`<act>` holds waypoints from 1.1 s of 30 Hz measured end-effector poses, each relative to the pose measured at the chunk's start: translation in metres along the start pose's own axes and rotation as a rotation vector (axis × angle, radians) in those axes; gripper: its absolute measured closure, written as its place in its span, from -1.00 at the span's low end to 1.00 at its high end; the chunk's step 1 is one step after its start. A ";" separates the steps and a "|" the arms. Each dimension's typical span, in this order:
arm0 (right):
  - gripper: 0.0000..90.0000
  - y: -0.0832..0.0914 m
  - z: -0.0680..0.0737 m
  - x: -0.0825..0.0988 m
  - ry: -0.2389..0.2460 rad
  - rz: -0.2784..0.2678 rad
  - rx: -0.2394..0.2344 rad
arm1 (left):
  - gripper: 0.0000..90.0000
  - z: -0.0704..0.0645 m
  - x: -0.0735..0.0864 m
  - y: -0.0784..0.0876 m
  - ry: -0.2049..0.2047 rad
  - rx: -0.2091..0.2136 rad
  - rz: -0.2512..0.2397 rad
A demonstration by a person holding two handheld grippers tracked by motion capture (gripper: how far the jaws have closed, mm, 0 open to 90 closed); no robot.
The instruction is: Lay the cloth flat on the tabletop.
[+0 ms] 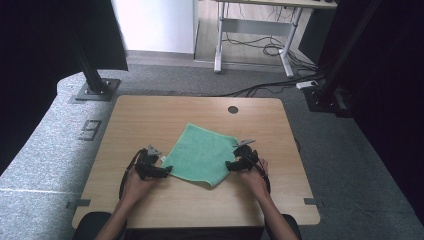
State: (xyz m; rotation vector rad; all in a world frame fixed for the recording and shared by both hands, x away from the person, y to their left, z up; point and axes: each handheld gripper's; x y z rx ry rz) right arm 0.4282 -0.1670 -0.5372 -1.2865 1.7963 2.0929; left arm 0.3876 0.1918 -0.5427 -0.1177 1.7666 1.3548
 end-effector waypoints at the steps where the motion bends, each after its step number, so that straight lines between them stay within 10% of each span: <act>1: -0.63 -0.001 -0.002 -0.001 0.004 0.001 0.003 | -0.64 0.000 0.000 0.000 0.000 0.000 0.000; 7: -0.60 -0.010 -0.013 -0.010 -0.025 -0.002 0.006 | -0.66 -0.014 -0.004 0.001 -0.032 0.034 0.043; 14: -0.53 0.004 -0.004 -0.012 -0.018 -0.023 -0.031 | -0.66 0.005 -0.027 -0.009 -0.011 0.007 -0.008; 23: -0.56 0.015 0.020 0.011 0.058 0.023 -0.062 | -0.66 0.005 -0.020 -0.016 -0.020 -0.026 0.008; 33: -0.58 0.010 0.001 0.013 0.012 -0.003 -0.050 | -0.66 -0.006 -0.013 -0.011 -0.027 0.017 0.009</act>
Point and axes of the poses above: each handheld gripper's, and its own axes: y roughly backward along the jaws, x roughly out of its underside, z roughly to its left, and after that the axes turned 2 degrees about -z, right-handed
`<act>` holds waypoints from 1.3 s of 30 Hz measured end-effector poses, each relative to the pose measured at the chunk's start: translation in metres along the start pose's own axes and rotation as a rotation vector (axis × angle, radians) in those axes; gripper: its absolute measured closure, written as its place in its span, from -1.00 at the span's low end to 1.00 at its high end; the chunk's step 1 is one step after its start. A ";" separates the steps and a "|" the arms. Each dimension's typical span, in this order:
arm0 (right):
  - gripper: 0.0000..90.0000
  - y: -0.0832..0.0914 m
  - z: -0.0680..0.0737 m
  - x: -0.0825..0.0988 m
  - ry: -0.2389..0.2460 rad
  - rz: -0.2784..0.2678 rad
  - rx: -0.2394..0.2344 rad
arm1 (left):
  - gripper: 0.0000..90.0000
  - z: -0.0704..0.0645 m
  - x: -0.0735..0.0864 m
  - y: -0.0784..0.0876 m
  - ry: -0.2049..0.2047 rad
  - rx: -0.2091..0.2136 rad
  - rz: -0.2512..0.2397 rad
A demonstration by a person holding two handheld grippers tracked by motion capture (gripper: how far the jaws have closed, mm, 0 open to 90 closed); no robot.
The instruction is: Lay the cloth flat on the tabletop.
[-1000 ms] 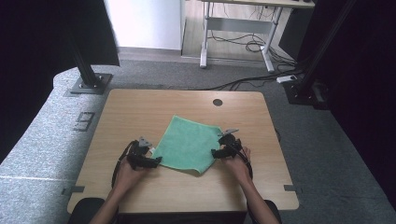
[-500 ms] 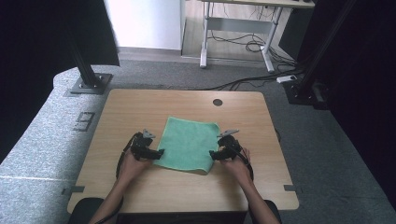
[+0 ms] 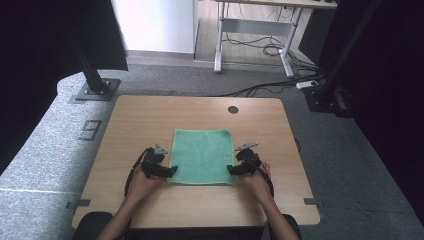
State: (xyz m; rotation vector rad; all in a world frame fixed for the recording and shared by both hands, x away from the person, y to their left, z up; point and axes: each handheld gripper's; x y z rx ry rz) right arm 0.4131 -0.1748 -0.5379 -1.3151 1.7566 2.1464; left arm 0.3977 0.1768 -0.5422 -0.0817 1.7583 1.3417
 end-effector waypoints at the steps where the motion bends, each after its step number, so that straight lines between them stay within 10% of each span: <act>1: -0.58 0.000 -0.001 0.001 -0.002 -0.005 -0.002 | -0.66 0.000 0.000 0.000 0.000 0.002 -0.001; 39: -0.62 0.015 -0.005 0.007 -0.017 -0.077 -0.030 | -0.74 0.001 0.000 0.019 -0.043 -0.020 -0.039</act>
Point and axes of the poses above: each handheld gripper's, and its own axes: y roughly backward along the jaws, x roughly out of its underside, z roughly to its left, and after that the axes turned 2 degrees about -z, right-handed
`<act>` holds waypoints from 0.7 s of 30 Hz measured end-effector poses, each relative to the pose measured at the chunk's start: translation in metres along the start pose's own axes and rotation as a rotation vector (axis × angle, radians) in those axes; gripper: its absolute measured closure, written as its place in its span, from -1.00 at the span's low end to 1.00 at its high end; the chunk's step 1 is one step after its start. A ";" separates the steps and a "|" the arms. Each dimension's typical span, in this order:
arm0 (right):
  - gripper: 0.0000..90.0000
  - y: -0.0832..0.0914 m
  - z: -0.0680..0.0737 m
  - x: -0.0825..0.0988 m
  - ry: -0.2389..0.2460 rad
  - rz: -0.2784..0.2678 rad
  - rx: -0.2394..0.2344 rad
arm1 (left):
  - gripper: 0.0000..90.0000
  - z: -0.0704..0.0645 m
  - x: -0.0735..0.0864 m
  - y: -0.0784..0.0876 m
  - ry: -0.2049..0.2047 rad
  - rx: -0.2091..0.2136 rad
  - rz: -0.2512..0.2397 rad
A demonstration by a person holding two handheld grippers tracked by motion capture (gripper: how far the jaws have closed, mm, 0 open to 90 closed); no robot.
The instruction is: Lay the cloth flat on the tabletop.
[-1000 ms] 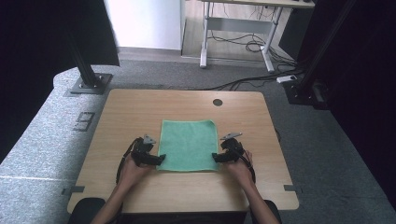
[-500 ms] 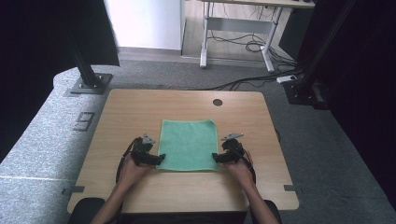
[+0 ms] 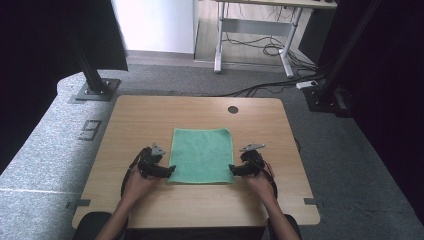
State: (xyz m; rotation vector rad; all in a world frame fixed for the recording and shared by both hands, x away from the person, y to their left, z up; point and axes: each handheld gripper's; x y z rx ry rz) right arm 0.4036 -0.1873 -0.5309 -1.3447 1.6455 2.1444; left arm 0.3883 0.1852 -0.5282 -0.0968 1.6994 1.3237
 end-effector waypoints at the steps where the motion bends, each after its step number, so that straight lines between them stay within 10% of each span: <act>1: -0.62 0.004 0.000 0.003 0.006 -0.001 -0.002 | -0.74 0.001 0.002 0.006 0.003 0.006 -0.005; 21: -0.99 0.027 -0.010 0.042 -0.036 0.000 -0.017 | -0.85 0.017 0.043 0.029 0.022 0.005 0.032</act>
Point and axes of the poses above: each handheld gripper's, and its own axes: y roughly backward along the jaws, x roughly out of its underside, z roughly to its left, and after that the axes turned 2 degrees about -z, right-handed
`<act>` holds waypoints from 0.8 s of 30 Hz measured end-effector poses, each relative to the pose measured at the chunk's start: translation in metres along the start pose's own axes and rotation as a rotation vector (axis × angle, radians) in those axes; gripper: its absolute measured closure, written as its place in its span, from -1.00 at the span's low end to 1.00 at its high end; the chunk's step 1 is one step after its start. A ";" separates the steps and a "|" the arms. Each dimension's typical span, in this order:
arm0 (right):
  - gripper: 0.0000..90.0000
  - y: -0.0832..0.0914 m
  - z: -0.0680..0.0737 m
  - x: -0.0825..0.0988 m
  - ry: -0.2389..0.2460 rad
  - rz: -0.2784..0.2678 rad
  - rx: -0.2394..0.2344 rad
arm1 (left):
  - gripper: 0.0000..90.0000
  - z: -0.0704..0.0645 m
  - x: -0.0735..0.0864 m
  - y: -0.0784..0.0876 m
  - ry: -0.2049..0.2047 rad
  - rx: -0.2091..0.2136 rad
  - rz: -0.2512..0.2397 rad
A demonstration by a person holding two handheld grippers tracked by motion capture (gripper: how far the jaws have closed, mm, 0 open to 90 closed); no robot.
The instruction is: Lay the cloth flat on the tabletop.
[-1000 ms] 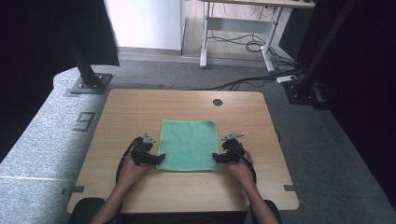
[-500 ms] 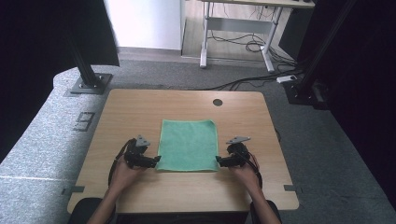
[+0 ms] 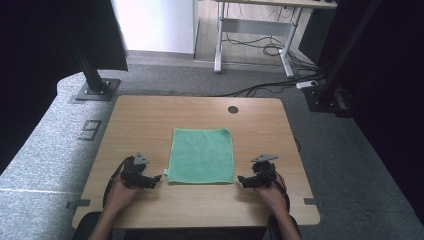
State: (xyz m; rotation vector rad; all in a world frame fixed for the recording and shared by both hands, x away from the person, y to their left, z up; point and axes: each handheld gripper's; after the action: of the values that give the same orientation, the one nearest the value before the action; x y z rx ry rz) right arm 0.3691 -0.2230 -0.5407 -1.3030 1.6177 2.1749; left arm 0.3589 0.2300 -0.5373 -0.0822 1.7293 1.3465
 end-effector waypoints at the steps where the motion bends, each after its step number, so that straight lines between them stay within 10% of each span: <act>1: -1.00 -0.001 0.000 0.001 0.002 0.005 0.002 | -0.85 0.001 0.001 -0.003 0.005 0.011 0.004; 24: -1.00 -0.009 0.000 0.013 0.030 -0.060 0.027 | -1.00 0.006 0.006 -0.010 0.005 0.025 -0.011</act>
State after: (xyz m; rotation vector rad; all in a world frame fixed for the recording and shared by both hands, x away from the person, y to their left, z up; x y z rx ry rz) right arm 0.3664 -0.2241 -0.5566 -1.3645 1.5911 2.1016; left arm 0.3645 0.2330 -0.5486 -0.0810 1.7471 1.3178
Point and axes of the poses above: each handheld gripper's, and its own axes: y roughly backward along the jaws, x roughly out of its underside, z roughly to its left, and after that the axes turned 2 degrees about -z, right-handed
